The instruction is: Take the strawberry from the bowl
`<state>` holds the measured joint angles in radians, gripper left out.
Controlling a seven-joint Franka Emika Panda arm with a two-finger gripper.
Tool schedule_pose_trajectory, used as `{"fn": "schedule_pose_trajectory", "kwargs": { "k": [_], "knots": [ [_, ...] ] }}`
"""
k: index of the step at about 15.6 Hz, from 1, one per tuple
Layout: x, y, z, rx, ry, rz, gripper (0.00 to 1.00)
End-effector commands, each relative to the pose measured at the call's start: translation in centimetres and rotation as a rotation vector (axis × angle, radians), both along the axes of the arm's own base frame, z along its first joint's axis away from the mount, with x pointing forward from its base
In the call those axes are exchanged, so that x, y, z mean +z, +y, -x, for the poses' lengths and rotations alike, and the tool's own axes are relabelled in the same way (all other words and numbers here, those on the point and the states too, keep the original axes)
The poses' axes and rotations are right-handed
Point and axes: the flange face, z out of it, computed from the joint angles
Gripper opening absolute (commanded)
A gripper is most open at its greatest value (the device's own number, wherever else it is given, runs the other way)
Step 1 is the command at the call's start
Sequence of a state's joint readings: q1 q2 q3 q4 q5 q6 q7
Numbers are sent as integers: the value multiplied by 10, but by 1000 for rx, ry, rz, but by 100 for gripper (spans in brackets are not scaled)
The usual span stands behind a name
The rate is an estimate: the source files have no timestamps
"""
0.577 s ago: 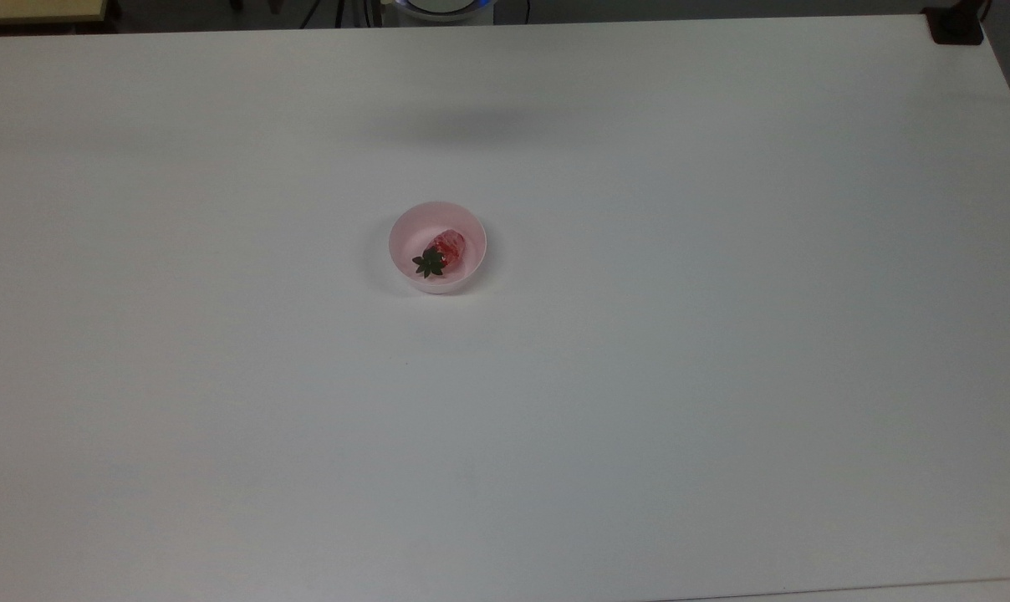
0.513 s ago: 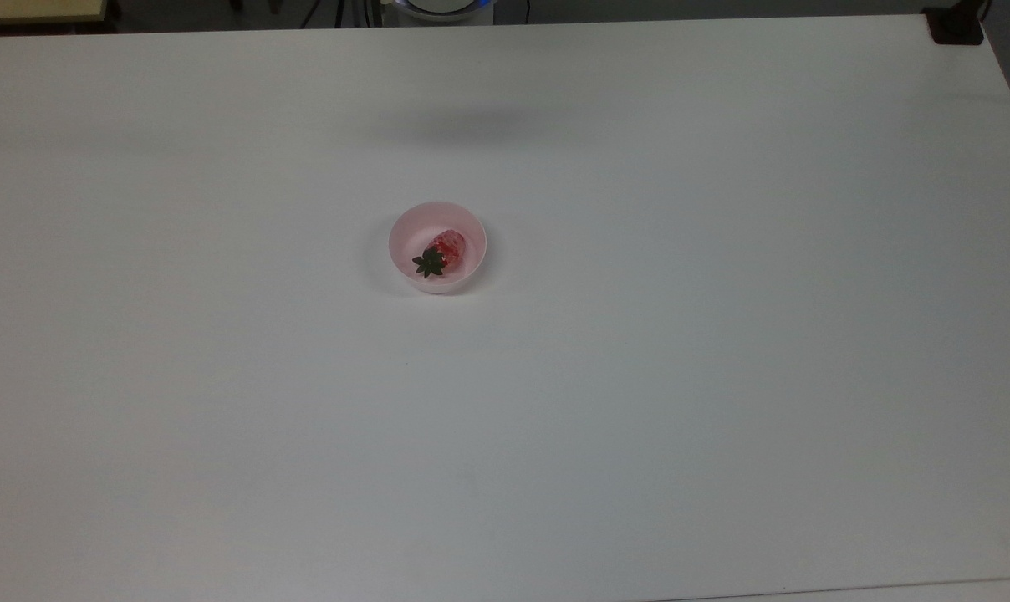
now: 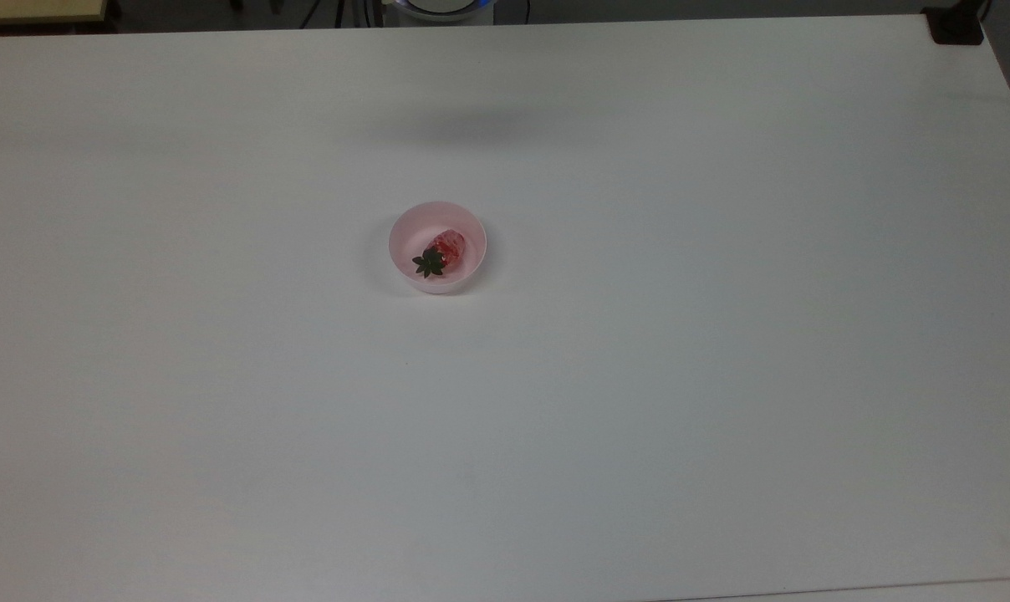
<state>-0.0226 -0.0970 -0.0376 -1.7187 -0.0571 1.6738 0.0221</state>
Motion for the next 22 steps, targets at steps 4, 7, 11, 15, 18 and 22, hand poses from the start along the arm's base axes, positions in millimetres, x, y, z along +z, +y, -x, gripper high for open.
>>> {"fn": "schedule_pose_trajectory", "kwargs": {
  "k": [4, 7, 11, 15, 18, 22],
  "knots": [
    [1, -1, 3, 14, -16, -25, 100],
    [2, 0, 3, 14, -17, -31, 100],
    [1, 0, 3, 47, -12, -28, 100],
    [-7, -3, 4, 284, 15, -16, 100],
    [-26, -4, -5, 283, 45, -13, 100],
    [-77, -2, -24, 193, 15, -5, 100]
  ]
}}
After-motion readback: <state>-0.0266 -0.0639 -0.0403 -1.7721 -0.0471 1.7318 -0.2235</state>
